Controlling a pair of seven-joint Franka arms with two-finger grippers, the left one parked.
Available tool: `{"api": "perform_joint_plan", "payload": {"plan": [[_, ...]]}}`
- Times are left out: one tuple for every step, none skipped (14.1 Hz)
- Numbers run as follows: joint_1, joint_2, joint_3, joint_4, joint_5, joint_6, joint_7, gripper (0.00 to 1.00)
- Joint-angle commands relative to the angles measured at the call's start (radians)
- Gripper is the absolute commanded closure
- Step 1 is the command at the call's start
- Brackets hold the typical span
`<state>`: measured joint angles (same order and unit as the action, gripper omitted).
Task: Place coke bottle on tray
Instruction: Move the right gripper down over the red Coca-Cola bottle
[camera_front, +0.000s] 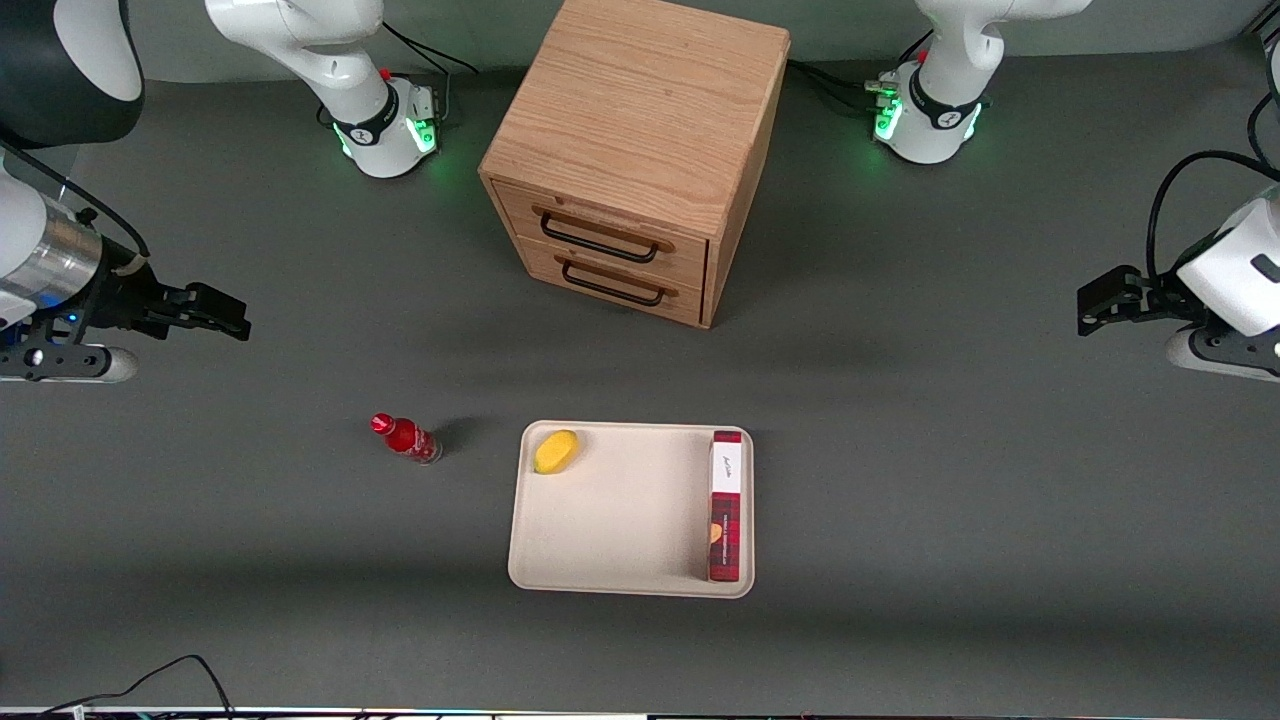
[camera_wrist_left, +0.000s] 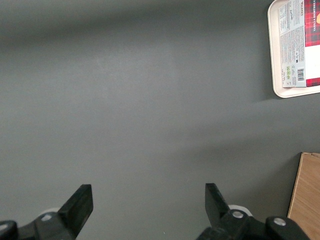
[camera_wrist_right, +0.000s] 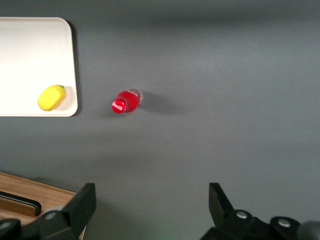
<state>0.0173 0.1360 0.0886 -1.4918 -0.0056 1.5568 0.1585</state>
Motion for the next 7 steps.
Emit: {"api": "perform_joint_plan", "payload": {"plan": [[0.012, 0.048, 0.020, -0.014, 0.013, 0.061, 0.006, 0.00], [0.004, 0.054, 0.025, -0.043, 0.015, 0.104, 0.004, 0.00], [0.010, 0.057, 0.025, -0.086, 0.015, 0.165, -0.002, 0.00], [0.013, 0.071, 0.028, -0.131, 0.012, 0.237, -0.010, 0.00], [0.013, 0.085, 0.029, -0.174, 0.012, 0.309, -0.010, 0.00], [0.013, 0.097, 0.039, -0.204, 0.009, 0.368, -0.011, 0.00], [0.013, 0.118, 0.055, -0.220, 0.001, 0.411, -0.010, 0.00]]}}
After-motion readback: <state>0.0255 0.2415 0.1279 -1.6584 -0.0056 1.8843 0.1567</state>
